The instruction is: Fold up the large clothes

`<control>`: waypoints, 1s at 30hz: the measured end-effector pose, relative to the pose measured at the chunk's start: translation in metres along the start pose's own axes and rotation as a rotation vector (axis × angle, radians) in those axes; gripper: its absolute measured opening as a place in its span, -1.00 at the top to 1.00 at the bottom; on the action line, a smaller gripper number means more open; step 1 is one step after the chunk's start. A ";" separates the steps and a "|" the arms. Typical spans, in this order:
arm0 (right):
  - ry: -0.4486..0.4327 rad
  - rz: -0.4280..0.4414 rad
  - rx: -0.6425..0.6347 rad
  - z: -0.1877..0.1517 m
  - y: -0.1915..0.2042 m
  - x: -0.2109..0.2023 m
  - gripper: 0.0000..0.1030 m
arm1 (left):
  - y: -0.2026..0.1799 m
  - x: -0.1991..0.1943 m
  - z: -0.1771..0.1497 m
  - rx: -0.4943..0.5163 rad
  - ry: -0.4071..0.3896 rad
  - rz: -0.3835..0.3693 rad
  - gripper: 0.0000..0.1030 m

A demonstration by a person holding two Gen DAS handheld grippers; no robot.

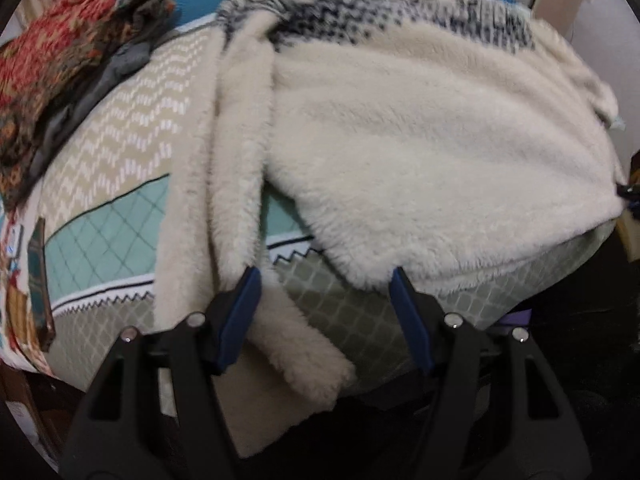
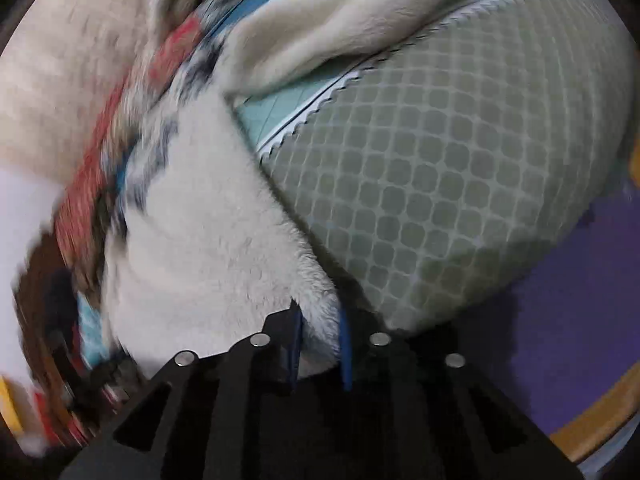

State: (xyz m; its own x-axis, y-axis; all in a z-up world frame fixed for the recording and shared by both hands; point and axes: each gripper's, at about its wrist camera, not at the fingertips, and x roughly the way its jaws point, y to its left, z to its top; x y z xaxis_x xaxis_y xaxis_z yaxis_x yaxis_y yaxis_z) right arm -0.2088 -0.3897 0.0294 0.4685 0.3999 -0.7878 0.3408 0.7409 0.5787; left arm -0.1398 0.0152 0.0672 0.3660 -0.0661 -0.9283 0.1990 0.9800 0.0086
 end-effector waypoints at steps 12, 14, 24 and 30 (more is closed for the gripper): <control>-0.128 0.031 -0.811 -0.046 0.218 -0.040 0.34 | 0.147 -0.069 -0.046 -0.378 -0.215 0.035 -0.24; 0.016 0.115 -0.959 -0.079 0.283 0.007 0.35 | 0.156 -0.072 -0.054 -0.434 -0.239 0.027 -0.24; 0.572 0.166 -0.837 -0.191 0.429 0.237 0.35 | 0.189 -0.090 -0.114 -0.583 -0.293 0.005 -0.25; 0.704 0.155 -0.680 -0.164 0.435 0.264 -0.56 | 0.210 -0.094 -0.131 -0.645 -0.299 0.031 -0.24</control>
State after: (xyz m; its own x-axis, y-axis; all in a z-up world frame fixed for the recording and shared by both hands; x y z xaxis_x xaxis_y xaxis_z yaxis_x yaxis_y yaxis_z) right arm -0.0706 0.1265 0.0389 -0.1985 0.5846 -0.7867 -0.3270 0.7171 0.6154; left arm -0.2511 0.2521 0.1076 0.6151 0.0051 -0.7885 -0.3594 0.8919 -0.2746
